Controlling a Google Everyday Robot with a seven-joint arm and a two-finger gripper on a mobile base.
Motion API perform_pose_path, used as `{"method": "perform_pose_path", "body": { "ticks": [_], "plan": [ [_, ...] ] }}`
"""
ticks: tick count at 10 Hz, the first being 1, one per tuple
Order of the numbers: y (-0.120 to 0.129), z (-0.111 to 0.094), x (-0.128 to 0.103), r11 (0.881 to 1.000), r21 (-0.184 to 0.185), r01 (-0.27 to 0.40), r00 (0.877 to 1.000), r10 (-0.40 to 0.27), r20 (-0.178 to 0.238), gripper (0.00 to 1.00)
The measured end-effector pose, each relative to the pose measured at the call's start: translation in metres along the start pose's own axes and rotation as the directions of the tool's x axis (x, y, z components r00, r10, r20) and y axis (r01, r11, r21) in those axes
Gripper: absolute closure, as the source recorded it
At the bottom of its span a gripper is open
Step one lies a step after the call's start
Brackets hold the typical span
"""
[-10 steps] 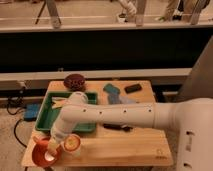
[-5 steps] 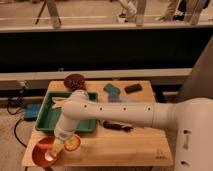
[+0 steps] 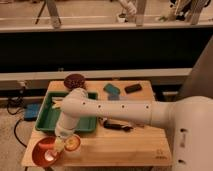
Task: Place pepper in red bowl
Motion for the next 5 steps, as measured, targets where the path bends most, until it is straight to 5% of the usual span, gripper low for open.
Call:
{"method": "perform_pose_path", "body": {
  "ticks": [3, 5],
  "plan": [
    [0.0017, 0.0031, 0.0035, 1.000, 0.009, 0.005, 1.000, -0.005, 0.007, 0.22],
    [0.0042, 0.0074, 0.0038, 1.000, 0.011, -0.007, 1.000, 0.006, 0.018, 0.21]
  ]
}}
